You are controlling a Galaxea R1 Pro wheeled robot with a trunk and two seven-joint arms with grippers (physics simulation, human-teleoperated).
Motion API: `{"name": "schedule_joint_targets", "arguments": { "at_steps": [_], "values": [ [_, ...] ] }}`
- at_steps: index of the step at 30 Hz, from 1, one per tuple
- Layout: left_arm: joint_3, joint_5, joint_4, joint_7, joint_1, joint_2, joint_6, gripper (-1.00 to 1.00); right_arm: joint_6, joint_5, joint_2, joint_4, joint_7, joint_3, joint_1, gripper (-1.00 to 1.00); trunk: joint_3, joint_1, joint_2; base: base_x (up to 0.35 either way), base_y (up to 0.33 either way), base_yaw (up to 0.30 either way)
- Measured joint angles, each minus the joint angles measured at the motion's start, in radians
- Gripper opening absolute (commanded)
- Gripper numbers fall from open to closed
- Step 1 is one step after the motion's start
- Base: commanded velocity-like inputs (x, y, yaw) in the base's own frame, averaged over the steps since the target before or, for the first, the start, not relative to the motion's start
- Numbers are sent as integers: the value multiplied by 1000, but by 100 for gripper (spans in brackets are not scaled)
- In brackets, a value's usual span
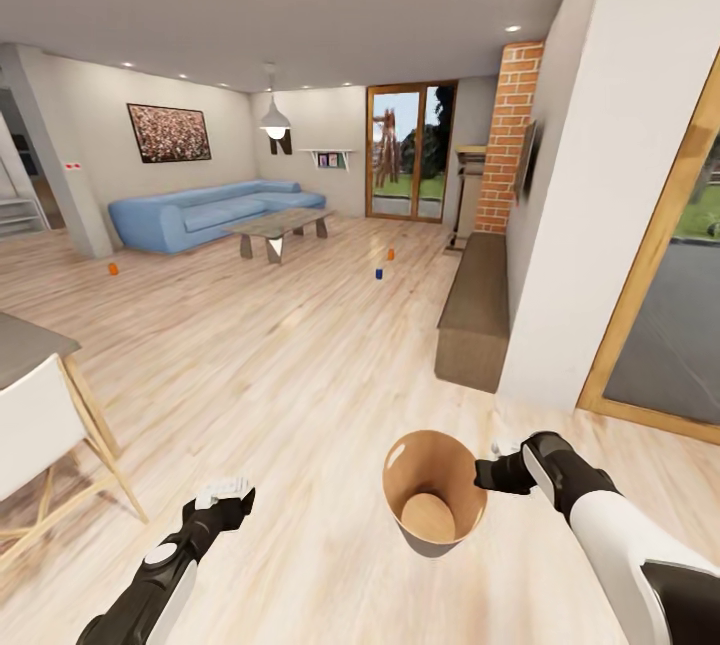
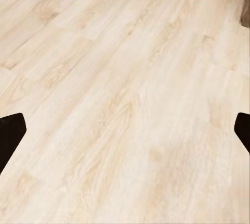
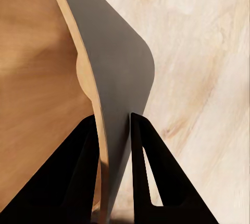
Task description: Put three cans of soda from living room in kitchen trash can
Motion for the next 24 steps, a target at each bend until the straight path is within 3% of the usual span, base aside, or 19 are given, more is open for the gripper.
{"name": "schedule_joint_targets", "arguments": {
  "at_steps": [15,24],
  "values": [
    [0,0,0,0,0,0,-1,100,-2,1,5,-1,0,0,0,-100,0,0,0,327,0,3],
    [0,0,0,0,0,0,-1,100,-3,4,12,-2,-1,0,0,-100,0,0,0,327,0,134]
  ]
}}
